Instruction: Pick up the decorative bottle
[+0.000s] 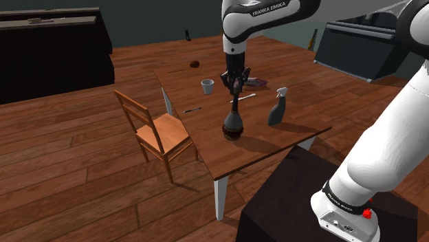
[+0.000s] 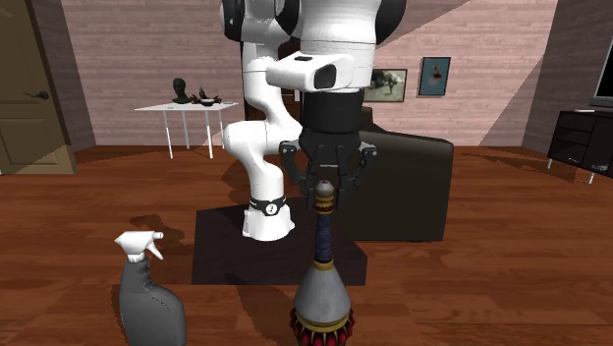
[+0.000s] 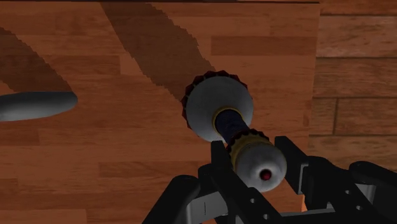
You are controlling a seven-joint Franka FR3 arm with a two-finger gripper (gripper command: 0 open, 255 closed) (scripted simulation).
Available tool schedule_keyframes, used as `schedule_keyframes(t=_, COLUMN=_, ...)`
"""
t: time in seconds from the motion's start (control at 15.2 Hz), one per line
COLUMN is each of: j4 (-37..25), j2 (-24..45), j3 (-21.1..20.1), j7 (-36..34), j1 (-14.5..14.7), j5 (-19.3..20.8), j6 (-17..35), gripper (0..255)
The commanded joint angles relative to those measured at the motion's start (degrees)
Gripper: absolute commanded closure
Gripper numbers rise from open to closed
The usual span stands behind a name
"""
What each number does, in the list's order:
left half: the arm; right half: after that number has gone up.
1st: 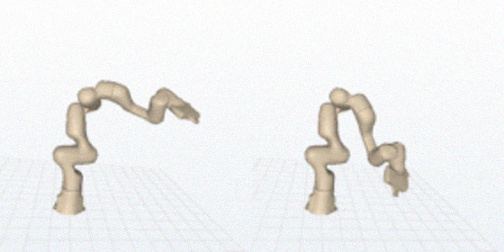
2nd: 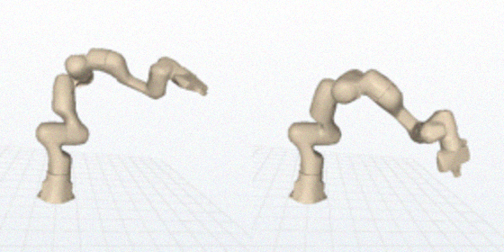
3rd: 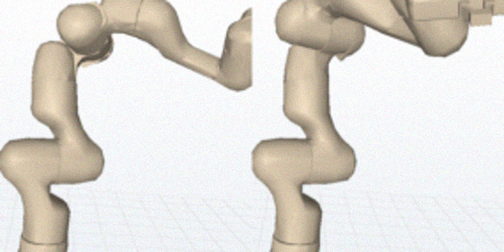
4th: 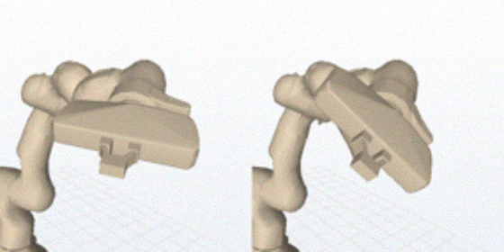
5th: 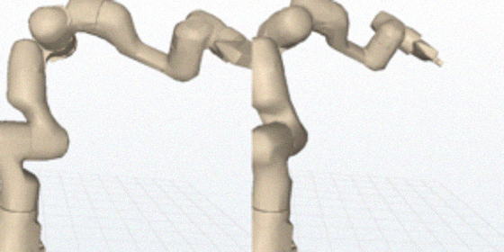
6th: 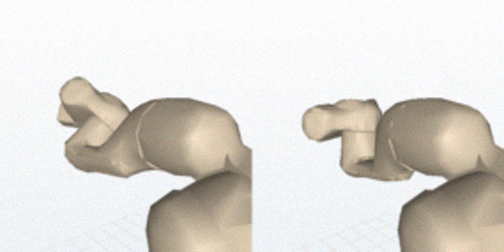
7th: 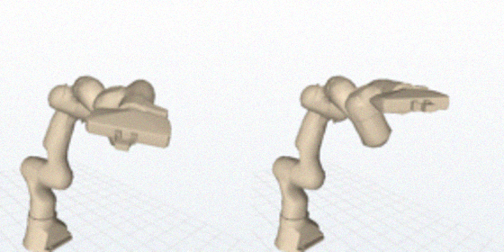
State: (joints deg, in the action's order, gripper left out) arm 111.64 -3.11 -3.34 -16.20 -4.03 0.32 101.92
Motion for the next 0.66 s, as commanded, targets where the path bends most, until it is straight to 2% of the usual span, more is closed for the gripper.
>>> schedule_keyframes(t=0.0, j4=-1.4, j2=-0.1, j3=0.1, j7=0.2, j1=-0.1, j5=0.0, j6=-1.5, gripper=255)
schedule_keyframes(t=0.46, j4=-6.6, j2=-0.4, j3=0.1, j7=0.2, j1=-0.1, j5=0.0, j6=-6.9, gripper=255)
schedule_keyframes(t=0.59, j4=-6.7, j2=-0.4, j3=0.1, j7=0.2, j1=-0.1, j5=0.0, j6=-7.0, gripper=255)
